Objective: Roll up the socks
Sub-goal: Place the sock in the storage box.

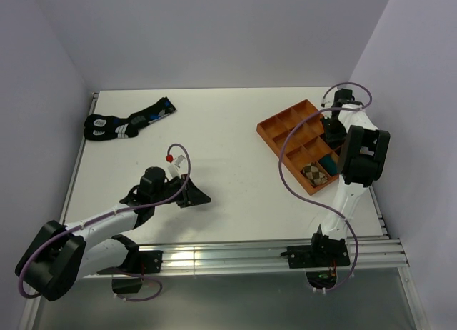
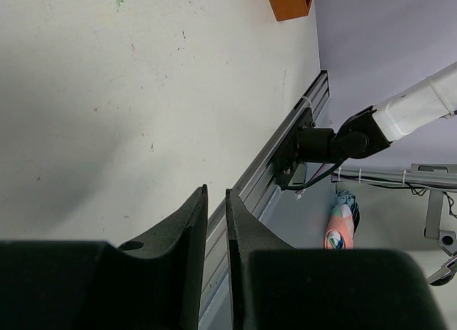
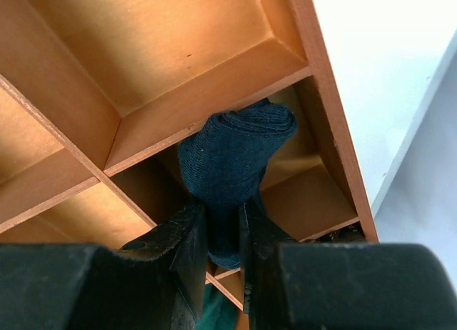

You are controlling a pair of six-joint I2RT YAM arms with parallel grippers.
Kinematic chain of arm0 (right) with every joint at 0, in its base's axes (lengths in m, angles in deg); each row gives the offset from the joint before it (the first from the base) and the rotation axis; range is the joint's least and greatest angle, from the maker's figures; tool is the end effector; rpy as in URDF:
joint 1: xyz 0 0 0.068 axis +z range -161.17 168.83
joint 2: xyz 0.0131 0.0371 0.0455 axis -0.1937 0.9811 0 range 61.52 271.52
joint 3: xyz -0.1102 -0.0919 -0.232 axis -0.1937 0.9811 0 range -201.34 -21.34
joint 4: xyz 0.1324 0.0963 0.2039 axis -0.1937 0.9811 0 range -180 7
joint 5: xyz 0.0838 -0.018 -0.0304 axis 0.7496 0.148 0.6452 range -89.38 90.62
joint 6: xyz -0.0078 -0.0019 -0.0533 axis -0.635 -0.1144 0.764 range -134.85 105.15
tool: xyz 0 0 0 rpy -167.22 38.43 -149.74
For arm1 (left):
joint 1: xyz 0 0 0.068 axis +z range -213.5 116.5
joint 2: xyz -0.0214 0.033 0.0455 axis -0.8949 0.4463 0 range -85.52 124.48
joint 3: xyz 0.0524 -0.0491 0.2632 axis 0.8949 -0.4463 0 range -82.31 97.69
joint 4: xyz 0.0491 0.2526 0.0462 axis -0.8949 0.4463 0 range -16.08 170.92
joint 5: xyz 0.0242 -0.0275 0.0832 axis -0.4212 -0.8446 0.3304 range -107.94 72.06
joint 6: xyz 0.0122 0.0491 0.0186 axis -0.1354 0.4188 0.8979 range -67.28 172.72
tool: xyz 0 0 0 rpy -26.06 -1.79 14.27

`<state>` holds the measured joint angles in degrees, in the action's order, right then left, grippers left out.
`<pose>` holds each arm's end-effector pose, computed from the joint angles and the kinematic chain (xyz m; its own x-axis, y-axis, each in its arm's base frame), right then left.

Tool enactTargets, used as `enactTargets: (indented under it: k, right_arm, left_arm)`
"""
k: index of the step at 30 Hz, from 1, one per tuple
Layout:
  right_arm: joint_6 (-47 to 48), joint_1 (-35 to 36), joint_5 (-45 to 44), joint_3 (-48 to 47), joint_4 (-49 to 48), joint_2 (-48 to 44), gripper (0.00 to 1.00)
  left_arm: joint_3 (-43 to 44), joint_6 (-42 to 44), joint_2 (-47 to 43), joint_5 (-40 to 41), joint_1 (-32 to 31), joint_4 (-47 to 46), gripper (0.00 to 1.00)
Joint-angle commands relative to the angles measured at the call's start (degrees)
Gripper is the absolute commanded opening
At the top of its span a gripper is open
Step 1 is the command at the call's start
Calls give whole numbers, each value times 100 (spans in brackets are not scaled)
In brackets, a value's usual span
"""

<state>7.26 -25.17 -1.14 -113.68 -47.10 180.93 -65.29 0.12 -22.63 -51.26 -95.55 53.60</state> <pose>0.4196 -0.1057 0.1824 -0.9394 -0.1534 -0.3065 -0.1096 0.9817 -0.1556 0.1650 -0.1265 0.1698 -0.9080 -0.2146 -0.3599 0.2341 0.4524 -0.8605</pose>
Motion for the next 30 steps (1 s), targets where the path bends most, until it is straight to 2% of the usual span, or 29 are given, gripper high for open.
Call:
enactTargets:
  k: [1,21,24,26,28,30]
  right_arm:
    - [48,-50,150,-136,650,135,0]
    - [118,-235,132,-92,738,486,1]
    - [92,-261,149,-48,694,372,13]
    - [83,-261,150,-30,685,267,28]
    - [48,-261,150,-4,624,162,37]
    - [22,-261,150,5,580,109,41]
  left_arm:
    - [-5,101,12,-122,15,-254,21]
    - [21,101,153,-175,15,-350,21]
    - [39,109,135,-166,15,-315,22]
    - [56,101,135,-157,15,-315,21]
    - [74,101,135,-148,15,-298,21]
    - [74,109,135,-140,15,-297,21]
